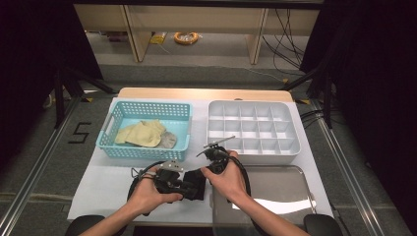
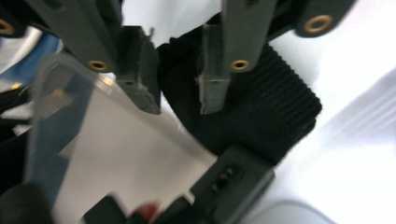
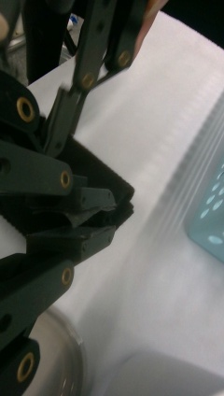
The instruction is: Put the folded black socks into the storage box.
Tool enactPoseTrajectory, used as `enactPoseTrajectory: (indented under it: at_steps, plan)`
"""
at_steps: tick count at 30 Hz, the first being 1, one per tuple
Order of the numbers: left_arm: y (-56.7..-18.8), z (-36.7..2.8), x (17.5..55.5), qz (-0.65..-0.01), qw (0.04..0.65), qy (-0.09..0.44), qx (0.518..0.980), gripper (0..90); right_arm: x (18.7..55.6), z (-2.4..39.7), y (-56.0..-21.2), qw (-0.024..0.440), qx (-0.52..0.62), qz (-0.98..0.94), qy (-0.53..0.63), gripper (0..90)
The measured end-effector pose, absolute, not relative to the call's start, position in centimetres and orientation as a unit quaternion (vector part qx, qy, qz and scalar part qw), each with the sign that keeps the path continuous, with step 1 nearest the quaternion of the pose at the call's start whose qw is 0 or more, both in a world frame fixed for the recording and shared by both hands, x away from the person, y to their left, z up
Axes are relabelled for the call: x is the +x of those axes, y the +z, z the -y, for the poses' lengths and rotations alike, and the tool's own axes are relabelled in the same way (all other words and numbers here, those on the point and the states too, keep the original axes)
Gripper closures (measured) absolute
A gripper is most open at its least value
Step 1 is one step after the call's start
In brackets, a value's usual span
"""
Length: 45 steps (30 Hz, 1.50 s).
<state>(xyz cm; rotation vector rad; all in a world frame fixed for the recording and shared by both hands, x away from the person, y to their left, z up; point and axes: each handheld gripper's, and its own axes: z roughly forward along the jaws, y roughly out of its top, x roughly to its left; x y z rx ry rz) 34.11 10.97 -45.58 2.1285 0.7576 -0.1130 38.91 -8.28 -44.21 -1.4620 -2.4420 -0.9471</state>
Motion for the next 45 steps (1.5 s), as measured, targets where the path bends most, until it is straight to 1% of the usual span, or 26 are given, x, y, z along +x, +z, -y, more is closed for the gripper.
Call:
enactPoseTrajectory:
  at_steps: [3,4,6,7,12,13,17,20,22,27,30,31,32,33,36,38,40,42,43,45]
  plan:
    - [-45.2,-11.9,33.8,-0.322,0.446,-0.056,0.833,64.1,38.8,8.7,-44.3,0.064,-0.485,0.814,-0.314,82.3]
    - [-45.2,-12.0,33.7,-0.330,0.448,-0.056,0.829,67.1,38.7,8.9,-44.4,0.058,-0.484,0.815,-0.314,82.1]
    - [-45.5,-12.2,33.6,-0.336,0.451,-0.067,0.824,72.9,38.5,9.1,-44.5,0.059,-0.492,0.811,-0.311,81.4]
    - [-45.8,-12.2,33.7,-0.337,0.451,-0.069,0.823,74.4,38.6,9.2,-44.7,0.055,-0.486,0.815,-0.312,81.1]
    - [-46.6,-11.4,33.9,-0.328,0.434,-0.072,0.836,76.5,38.4,9.2,-45.1,0.052,-0.492,0.815,-0.303,78.7]
    - [-46.7,-11.1,33.9,-0.325,0.431,-0.067,0.839,76.6,38.5,9.4,-45.4,0.049,-0.486,0.817,-0.306,73.4]
    - [-46.8,-11.0,33.8,-0.318,0.427,-0.055,0.845,76.2,38.5,9.9,-44.8,0.067,-0.504,0.801,-0.315,61.4]
    - [-46.9,-11.0,33.7,-0.316,0.426,-0.054,0.846,75.7,38.5,10.1,-44.7,0.066,-0.509,0.801,-0.309,55.9]
    - [-46.9,-11.0,33.6,-0.312,0.424,-0.049,0.849,75.5,38.4,10.0,-45.3,0.078,-0.511,0.802,-0.299,51.7]
    - [-47.0,-11.1,33.5,-0.306,0.420,-0.039,0.853,74.5,38.4,9.7,-45.9,0.087,-0.518,0.799,-0.294,47.4]
    - [-46.9,-11.4,33.4,-0.307,0.423,-0.037,0.852,72.8,38.6,9.5,-46.1,0.089,-0.520,0.797,-0.292,45.8]
    - [-46.8,-11.5,33.4,-0.308,0.421,-0.031,0.853,71.7,38.7,9.4,-46.2,0.098,-0.518,0.797,-0.295,45.5]
    - [-46.7,-11.8,33.3,-0.306,0.424,-0.028,0.852,70.2,38.6,9.3,-46.3,0.090,-0.523,0.796,-0.292,45.3]
    - [-46.6,-12.0,33.2,-0.307,0.424,-0.025,0.851,68.1,38.7,9.3,-46.4,0.098,-0.518,0.798,-0.292,45.3]
    - [-46.2,-13.1,32.9,-0.316,0.434,-0.017,0.843,61.8,38.6,9.1,-46.6,0.097,-0.520,0.798,-0.290,45.4]
    - [-45.8,-14.2,32.7,-0.325,0.446,-0.003,0.834,55.8,38.7,9.0,-46.8,0.095,-0.518,0.799,-0.290,45.4]
    - [-45.5,-15.2,32.6,-0.334,0.457,0.005,0.824,53.2,38.7,8.9,-46.8,0.105,-0.515,0.800,-0.290,46.8]
    - [-45.2,-16.2,32.5,-0.347,0.470,0.015,0.811,50.3,38.7,8.8,-46.8,0.104,-0.517,0.800,-0.286,48.2]
    - [-45.2,-16.8,32.6,-0.354,0.477,0.021,0.804,48.9,38.7,8.7,-46.8,0.096,-0.516,0.802,-0.287,48.7]
    - [-45.3,-17.6,32.7,-0.369,0.479,0.030,0.796,47.0,38.7,8.6,-46.9,0.103,-0.509,0.804,-0.288,49.8]
